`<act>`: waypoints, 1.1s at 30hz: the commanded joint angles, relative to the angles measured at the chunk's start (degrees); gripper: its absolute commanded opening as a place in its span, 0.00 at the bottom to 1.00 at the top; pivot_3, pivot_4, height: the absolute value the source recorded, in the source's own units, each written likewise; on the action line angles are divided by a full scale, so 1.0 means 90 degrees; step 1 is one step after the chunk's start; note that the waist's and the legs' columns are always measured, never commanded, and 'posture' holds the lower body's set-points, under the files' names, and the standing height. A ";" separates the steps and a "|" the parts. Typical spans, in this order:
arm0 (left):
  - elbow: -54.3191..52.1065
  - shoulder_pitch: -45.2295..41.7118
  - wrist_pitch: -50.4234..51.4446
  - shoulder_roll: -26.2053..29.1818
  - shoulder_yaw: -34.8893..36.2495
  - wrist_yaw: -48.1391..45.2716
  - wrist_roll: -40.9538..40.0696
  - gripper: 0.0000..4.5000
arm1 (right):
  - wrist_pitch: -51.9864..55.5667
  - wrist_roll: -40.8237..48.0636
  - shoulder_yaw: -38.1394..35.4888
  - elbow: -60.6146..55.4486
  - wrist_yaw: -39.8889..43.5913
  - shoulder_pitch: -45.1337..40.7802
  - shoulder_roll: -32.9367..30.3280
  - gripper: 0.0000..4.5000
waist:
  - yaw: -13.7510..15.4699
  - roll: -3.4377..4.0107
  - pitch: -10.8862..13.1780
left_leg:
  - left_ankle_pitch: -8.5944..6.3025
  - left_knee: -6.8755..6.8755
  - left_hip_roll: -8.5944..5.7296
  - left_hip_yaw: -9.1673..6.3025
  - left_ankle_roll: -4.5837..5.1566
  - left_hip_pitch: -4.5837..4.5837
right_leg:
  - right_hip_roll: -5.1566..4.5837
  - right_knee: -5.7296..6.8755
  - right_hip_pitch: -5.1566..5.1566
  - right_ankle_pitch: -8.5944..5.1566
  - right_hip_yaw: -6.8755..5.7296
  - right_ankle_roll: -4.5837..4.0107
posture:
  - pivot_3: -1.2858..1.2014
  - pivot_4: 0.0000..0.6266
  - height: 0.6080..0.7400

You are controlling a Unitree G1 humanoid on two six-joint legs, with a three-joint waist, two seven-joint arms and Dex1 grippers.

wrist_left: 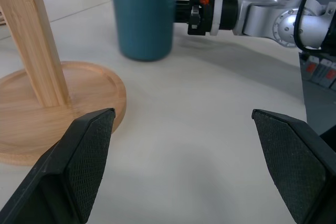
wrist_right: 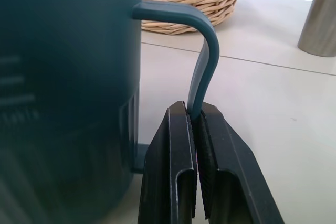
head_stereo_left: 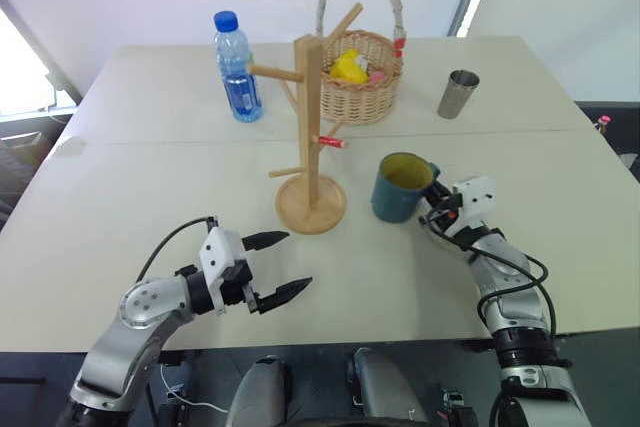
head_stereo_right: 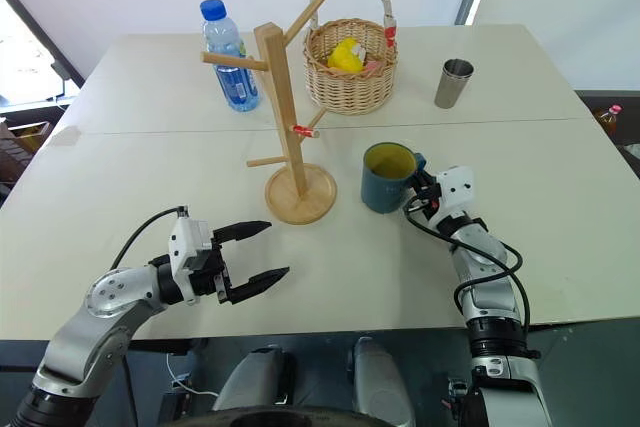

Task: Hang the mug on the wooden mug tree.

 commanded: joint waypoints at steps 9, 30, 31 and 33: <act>0.0227 -0.0196 -0.0153 0.0223 0.0568 0.0036 -0.0028 1.00 | -0.0224 -0.1605 0.1087 -0.3315 0.0785 0.0632 -0.1534 0.01 | -0.0007 0.0001 0.0002 | 0.0000 0.0000 0.0003 -0.0002 0.0000 0.0001 | 0.0006 0.0000 -0.0001 0.0000 -0.0001 0.0000 | 0.52 0.24 1.00; 0.0816 -0.0693 -0.0162 0.0312 0.1755 -0.0265 -0.0827 1.00 | 0.2209 -0.1546 0.1418 -0.5239 0.1910 -0.1760 -0.2248 0.01 | 0.0017 -0.0014 0.0011 | 0.0000 0.0003 0.0001 -0.0005 0.0000 -0.0007 | -0.0003 -0.0008 -0.0003 0.0000 -0.0005 0.0000 | 0.52 0.24 1.00; 0.0801 -0.0696 -0.0155 0.0300 0.1767 -0.0244 -0.0843 1.00 | 0.2250 -0.1546 0.1443 -0.5228 0.1940 -0.1830 -0.2255 0.01 | 0.0016 -0.0014 0.0011 | 0.0000 0.0003 0.0001 -0.0005 0.0000 -0.0007 | -0.0003 -0.0009 -0.0004 0.0000 -0.0005 0.0000 | 0.52 0.24 1.00; 0.0750 -0.0695 -0.0127 0.0286 0.1792 -0.0205 -0.0889 1.00 | 0.2325 -0.1554 0.1487 -0.5211 0.1975 -0.1942 -0.2260 0.01 | 0.0017 -0.0014 0.0011 | 0.0000 0.0002 0.0001 -0.0005 0.0000 -0.0008 | -0.0005 -0.0009 -0.0005 0.0000 -0.0005 0.0000 | 0.52 0.24 1.00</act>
